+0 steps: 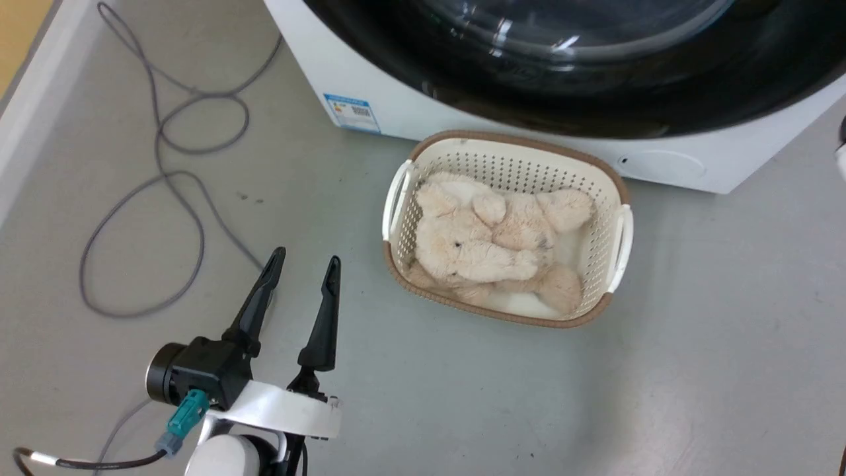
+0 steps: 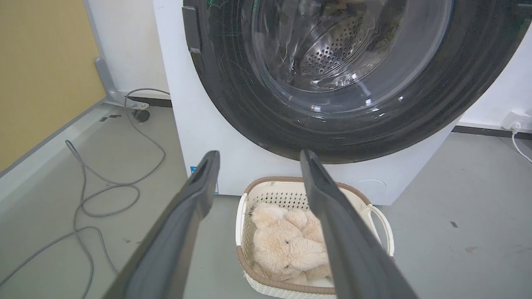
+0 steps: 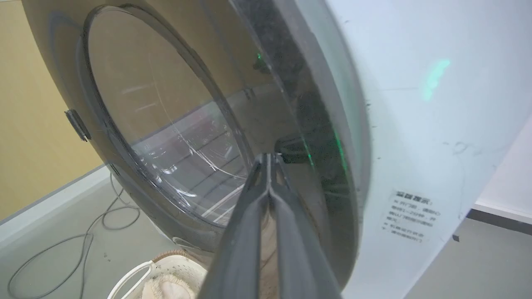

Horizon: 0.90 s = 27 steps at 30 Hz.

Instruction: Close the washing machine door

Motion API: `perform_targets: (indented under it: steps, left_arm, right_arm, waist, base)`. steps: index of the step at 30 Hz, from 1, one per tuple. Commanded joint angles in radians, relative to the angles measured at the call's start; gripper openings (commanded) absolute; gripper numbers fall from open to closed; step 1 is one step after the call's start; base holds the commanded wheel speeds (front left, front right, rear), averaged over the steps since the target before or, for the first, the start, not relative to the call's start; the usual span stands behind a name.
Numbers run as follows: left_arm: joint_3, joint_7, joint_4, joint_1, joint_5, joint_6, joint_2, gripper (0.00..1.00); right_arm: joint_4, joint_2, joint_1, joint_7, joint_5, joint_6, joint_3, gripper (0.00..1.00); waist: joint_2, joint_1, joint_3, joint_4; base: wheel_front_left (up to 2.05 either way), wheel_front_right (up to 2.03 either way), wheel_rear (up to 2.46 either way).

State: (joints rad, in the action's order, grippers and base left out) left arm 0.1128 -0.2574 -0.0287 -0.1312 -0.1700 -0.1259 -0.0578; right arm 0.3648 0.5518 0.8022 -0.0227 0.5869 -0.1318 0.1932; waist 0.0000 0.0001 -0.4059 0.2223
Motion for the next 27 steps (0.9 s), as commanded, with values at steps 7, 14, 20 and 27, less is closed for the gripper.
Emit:
perform_targets:
  steps: [7,14,20,27]
  left_arm:
    - [-0.011,-0.004,0.003,-0.036,0.014,-0.002,0.004,1.00]
    - [-0.015,-0.004,0.002,-0.050,0.018,-0.003,0.006,1.00]
    - [-0.026,-0.004,-0.005,-0.045,0.022,-0.003,0.007,1.00]
    - [-0.044,-0.004,-0.021,-0.019,0.027,-0.003,0.007,1.00]
  right_arm:
    - [0.088,0.017,0.115,0.039,0.020,0.001,-0.011,0.00]
    - [0.143,0.017,0.178,0.044,-0.001,0.001,-0.009,0.00]
    - [0.168,-0.007,0.172,0.018,0.002,0.001,0.000,0.00]
    - [0.166,-0.033,0.067,-0.051,0.019,0.001,0.048,0.00]
  waist:
    - [0.0000,-0.0001,-0.038,0.019]
    - [0.0000,-0.0001,-0.055,0.023]
    - [0.0000,-0.0001,-0.028,0.009]
    - [0.0000,-0.0001,0.077,-0.038]
  base:
    - [0.00,0.00,0.00]
    - [0.00,0.00,0.00]
    - [0.00,0.00,0.00]
    - [0.00,0.00,0.00]
